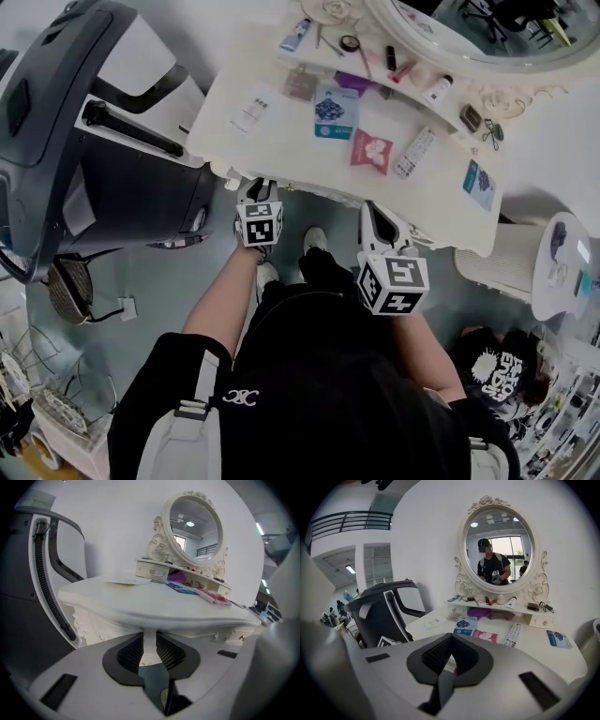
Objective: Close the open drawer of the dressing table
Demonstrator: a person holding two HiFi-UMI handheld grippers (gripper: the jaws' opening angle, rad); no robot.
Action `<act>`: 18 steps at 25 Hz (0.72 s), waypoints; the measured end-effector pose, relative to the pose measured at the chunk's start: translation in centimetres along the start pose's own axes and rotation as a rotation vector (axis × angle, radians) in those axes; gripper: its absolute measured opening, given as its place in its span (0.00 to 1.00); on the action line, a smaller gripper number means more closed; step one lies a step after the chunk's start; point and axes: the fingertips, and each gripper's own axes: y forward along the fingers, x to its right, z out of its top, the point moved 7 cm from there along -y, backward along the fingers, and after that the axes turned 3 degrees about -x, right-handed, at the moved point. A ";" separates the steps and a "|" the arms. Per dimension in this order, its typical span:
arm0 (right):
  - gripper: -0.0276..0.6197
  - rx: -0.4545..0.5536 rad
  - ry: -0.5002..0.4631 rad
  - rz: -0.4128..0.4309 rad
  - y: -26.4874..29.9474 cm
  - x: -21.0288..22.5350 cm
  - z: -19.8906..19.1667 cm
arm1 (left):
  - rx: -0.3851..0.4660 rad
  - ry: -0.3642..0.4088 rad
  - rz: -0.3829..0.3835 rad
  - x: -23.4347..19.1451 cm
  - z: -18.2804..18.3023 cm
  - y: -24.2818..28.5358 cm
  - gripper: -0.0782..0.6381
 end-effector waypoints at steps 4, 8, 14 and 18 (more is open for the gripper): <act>0.06 0.019 -0.002 0.024 0.5 -0.9 0.4 | 0.026 -0.001 0.015 -0.2 0.5 -2.3 0.12; 0.06 0.045 0.001 0.057 1.1 -2.4 1.0 | 0.086 0.032 -0.003 -0.1 2.3 -5.9 0.12; 0.06 0.106 0.054 0.104 1.4 -4.4 2.6 | 0.160 0.067 -0.036 0.9 7.0 -11.2 0.12; 0.06 0.175 0.057 0.102 1.3 -4.9 4.2 | 0.190 0.071 -0.049 1.4 10.5 -13.9 0.12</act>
